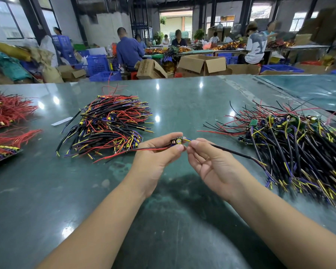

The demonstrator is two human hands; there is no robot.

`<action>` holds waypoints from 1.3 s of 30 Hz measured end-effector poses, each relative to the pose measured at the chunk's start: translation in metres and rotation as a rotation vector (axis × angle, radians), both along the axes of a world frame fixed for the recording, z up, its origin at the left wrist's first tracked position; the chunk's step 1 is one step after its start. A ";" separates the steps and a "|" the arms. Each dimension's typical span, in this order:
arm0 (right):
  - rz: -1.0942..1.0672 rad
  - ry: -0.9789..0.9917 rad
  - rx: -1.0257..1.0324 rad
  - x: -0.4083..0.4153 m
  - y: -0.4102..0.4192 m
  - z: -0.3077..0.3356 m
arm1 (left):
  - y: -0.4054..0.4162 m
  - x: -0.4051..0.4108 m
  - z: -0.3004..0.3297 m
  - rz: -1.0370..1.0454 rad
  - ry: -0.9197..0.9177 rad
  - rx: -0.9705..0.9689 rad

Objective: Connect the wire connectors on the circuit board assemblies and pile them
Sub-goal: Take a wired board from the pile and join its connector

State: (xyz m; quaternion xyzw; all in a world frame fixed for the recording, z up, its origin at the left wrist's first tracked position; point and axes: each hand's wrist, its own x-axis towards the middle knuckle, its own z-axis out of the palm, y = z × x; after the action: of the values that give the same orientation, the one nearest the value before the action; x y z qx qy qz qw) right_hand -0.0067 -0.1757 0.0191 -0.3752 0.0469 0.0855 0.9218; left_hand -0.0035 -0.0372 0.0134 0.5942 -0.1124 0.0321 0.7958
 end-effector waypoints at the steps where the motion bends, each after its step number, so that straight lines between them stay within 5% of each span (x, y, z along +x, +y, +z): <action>1: 0.009 0.014 0.031 0.000 0.000 0.000 | 0.000 0.000 -0.001 0.015 -0.014 0.020; 8: 0.097 -0.043 0.030 0.001 -0.003 0.003 | 0.001 0.001 0.003 -0.052 0.113 -0.107; 21: -0.107 -0.356 -0.611 0.001 -0.004 -0.003 | 0.004 0.001 0.003 -0.093 0.220 -0.200; 39: -0.125 -0.364 -0.630 0.001 -0.002 -0.007 | -0.001 0.001 0.004 0.042 0.145 -0.082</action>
State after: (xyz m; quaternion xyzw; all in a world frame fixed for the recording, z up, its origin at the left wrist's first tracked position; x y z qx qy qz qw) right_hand -0.0060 -0.1774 0.0118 -0.6460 -0.0709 -0.0577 0.7578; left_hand -0.0029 -0.0377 0.0177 0.5639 -0.0407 0.0104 0.8248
